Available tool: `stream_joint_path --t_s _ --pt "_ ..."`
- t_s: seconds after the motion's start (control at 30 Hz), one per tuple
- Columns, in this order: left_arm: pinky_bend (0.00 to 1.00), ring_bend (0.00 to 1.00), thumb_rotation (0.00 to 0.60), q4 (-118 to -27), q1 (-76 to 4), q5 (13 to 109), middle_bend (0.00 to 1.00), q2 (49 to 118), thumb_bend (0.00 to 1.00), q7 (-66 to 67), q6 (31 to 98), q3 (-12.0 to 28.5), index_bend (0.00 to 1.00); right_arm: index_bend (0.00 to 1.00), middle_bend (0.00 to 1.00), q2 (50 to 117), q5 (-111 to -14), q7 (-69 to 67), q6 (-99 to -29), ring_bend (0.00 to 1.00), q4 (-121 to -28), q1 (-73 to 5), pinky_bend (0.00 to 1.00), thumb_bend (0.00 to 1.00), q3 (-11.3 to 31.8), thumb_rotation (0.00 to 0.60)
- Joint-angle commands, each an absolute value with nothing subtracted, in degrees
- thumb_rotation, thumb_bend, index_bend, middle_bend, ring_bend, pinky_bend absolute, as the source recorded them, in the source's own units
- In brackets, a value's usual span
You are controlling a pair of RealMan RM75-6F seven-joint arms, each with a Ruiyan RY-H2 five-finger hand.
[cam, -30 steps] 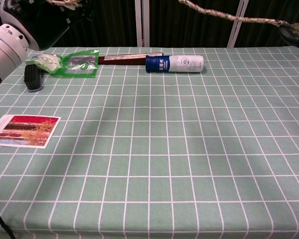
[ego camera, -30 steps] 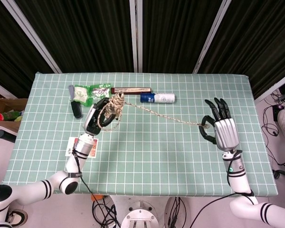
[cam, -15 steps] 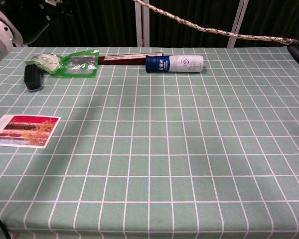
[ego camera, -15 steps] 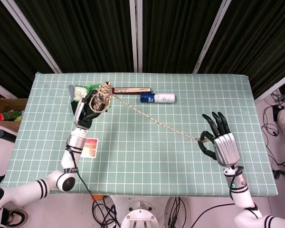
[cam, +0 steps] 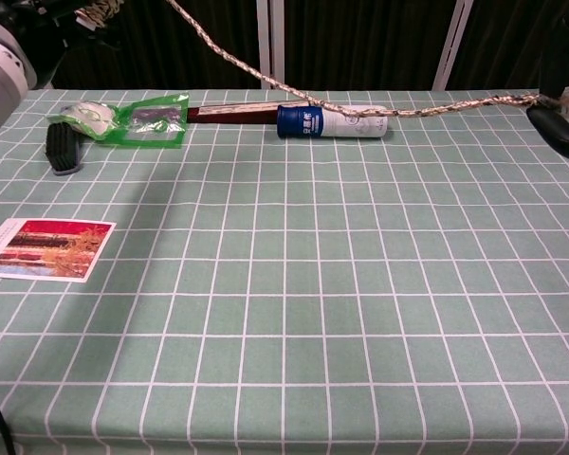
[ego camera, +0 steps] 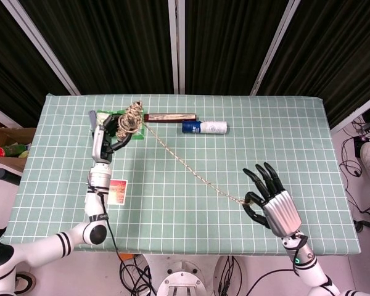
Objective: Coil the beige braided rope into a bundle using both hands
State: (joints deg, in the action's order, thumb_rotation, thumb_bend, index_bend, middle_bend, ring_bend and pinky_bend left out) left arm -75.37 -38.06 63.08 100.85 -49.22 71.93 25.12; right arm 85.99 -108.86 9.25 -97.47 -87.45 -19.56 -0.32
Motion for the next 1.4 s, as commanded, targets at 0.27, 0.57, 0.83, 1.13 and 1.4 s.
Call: stream_joint_path --t_s 0.27,0.57,0.83,1.13,1.4 --pt "0.62 0.62 0.600 -68.43 -39.80 69.57 0.77 106.58 0.45 -25.29 76.24 18.18 0.77 0.95 0.16 82.34 -116.91 18.94 -89.25 0.00 -104.13 -26.13 0.00 0.58 4.94 0.600" --pt "0.62 0.63 0.600 -67.68 -42.15 80.30 0.77 107.49 0.46 -20.36 72.61 9.92 0.77 0.95 0.16 83.80 -95.76 29.47 -69.42 0.00 -111.59 -39.15 0.00 0.58 24.31 0.600" --pt "0.62 0.62 0.600 -71.02 -43.00 85.55 0.77 106.92 0.45 -22.03 70.62 6.78 0.77 0.95 0.16 87.43 -76.03 36.57 -62.35 0.00 -106.60 -48.91 0.00 0.58 33.38 0.600" --pt "0.62 0.62 0.600 -80.88 -44.88 96.03 0.77 99.65 0.45 -37.79 69.83 0.65 0.77 0.95 0.16 89.35 -67.42 34.44 -62.49 0.00 -100.36 -52.39 0.00 0.58 33.08 0.600" --pt "0.62 0.62 0.600 -87.06 -47.87 102.93 0.77 94.57 0.45 -53.31 70.62 -3.17 0.78 0.95 0.16 88.18 -66.54 29.46 -63.55 0.00 -97.68 -51.71 0.00 0.58 30.13 0.600"
